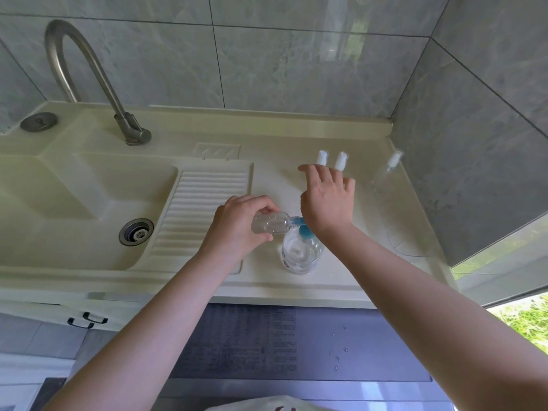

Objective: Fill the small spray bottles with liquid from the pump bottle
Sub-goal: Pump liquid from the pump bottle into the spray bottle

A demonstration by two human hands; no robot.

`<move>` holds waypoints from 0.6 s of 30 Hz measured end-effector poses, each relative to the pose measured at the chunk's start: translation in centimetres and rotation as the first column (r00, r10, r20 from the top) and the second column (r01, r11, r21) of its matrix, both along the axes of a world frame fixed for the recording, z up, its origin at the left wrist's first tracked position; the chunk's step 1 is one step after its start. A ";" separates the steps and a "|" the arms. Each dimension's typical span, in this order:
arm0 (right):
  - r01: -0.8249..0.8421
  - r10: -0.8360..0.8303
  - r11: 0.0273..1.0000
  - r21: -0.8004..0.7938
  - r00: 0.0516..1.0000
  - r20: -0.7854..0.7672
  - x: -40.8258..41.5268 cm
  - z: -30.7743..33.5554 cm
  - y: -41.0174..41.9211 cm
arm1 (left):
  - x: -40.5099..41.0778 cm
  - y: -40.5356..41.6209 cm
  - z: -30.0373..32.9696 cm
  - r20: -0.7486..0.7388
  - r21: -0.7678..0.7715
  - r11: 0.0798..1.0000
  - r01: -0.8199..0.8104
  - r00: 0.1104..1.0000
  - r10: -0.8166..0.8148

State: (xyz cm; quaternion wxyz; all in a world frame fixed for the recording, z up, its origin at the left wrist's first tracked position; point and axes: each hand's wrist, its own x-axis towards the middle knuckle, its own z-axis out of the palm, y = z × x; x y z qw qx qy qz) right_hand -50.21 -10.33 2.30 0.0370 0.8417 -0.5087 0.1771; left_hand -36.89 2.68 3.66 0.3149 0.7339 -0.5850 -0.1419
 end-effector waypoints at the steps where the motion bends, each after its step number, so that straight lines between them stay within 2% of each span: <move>1: 0.001 -0.001 1.000 -0.003 1.000 0.003 0.0 0.3 -0.2 | 0.0 -0.1 0.0 -0.006 -0.004 1.000 -0.002 1.000 0.002; 7: -0.017 0.018 0.996 0.085 1.000 -0.018 0.4 0.0 -0.1 | -0.2 -0.1 -0.3 -0.027 -0.023 1.000 -0.006 1.000 0.005; 15: -0.004 0.004 1.000 0.008 1.000 0.009 0.2 0.2 -0.2 | -0.1 -0.1 -0.6 -0.016 -0.033 0.999 -0.007 1.000 0.007; 18: -0.018 0.019 0.999 0.049 1.000 -0.014 0.1 -0.1 -0.3 | 0.0 -0.2 -0.7 -0.023 -0.036 0.999 -0.005 1.000 0.004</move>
